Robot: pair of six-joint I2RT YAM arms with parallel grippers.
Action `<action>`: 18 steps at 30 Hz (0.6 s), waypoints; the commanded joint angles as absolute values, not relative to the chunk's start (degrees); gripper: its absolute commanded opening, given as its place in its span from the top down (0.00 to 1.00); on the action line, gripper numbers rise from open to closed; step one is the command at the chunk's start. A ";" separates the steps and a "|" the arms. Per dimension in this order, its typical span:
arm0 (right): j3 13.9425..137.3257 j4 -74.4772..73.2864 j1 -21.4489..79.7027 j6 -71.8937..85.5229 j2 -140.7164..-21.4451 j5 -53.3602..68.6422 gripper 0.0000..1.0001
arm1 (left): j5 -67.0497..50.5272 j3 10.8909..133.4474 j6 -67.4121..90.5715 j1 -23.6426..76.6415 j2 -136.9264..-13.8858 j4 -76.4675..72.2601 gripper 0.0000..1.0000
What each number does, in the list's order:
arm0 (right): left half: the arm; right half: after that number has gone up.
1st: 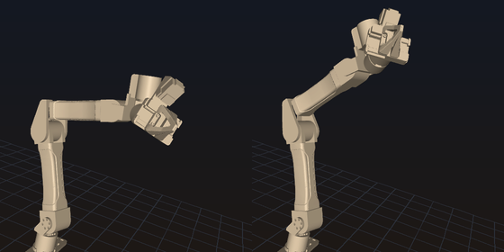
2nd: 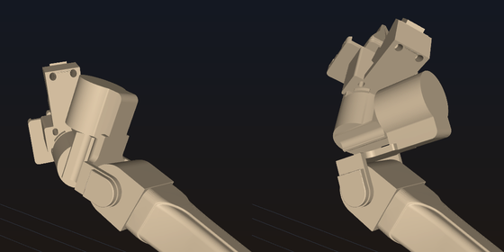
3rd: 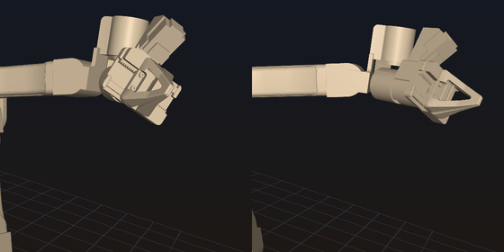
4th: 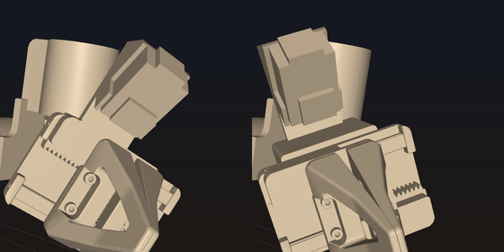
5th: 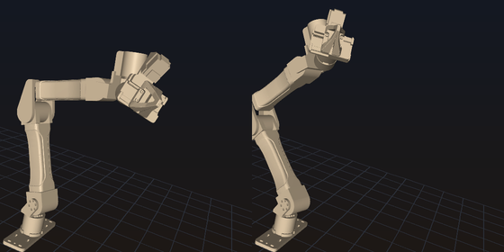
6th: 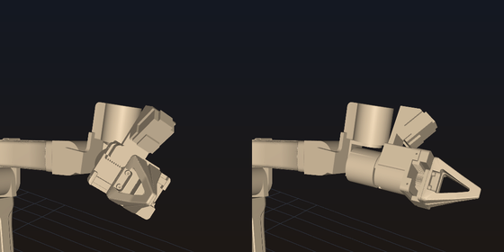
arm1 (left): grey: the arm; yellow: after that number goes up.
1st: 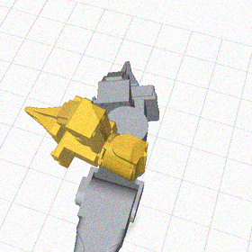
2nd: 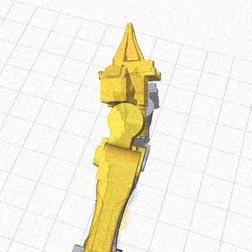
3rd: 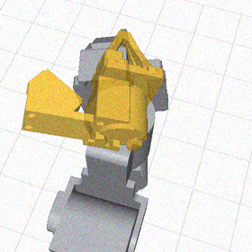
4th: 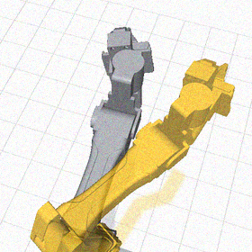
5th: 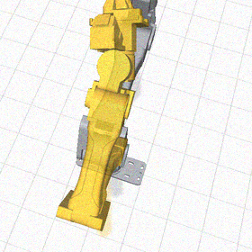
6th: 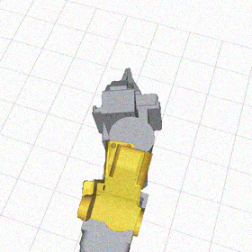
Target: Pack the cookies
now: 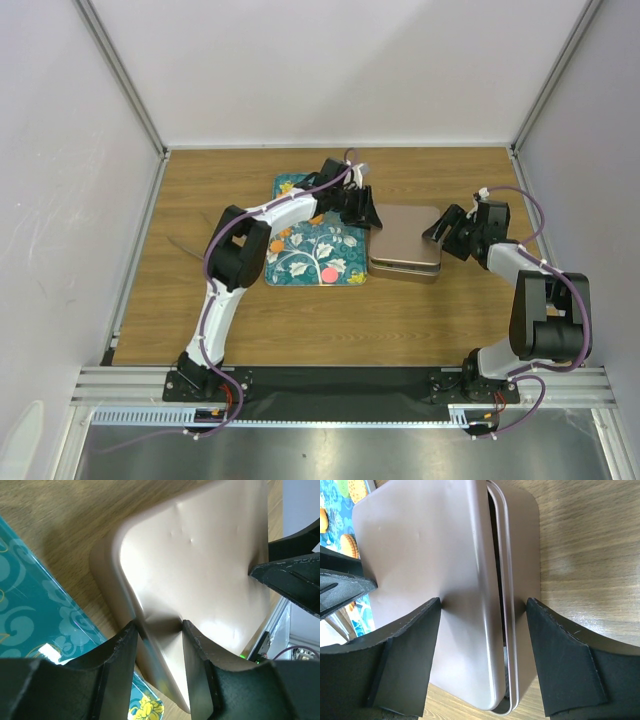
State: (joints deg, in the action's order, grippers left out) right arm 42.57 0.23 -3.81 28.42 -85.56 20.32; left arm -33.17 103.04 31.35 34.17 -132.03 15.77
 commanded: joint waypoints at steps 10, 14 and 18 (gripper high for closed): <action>45.88 0.26 -1.50 27.25 -85.61 21.88 0.26 | -30.59 108.02 23.82 36.91 -134.47 23.20 0.55; 46.23 0.26 -0.97 26.81 -85.52 22.15 0.24 | -29.97 108.46 22.68 37.44 -134.12 24.69 0.55; 46.67 0.26 -0.62 26.63 -85.43 22.32 0.22 | -29.09 108.98 21.71 37.88 -133.77 25.93 0.55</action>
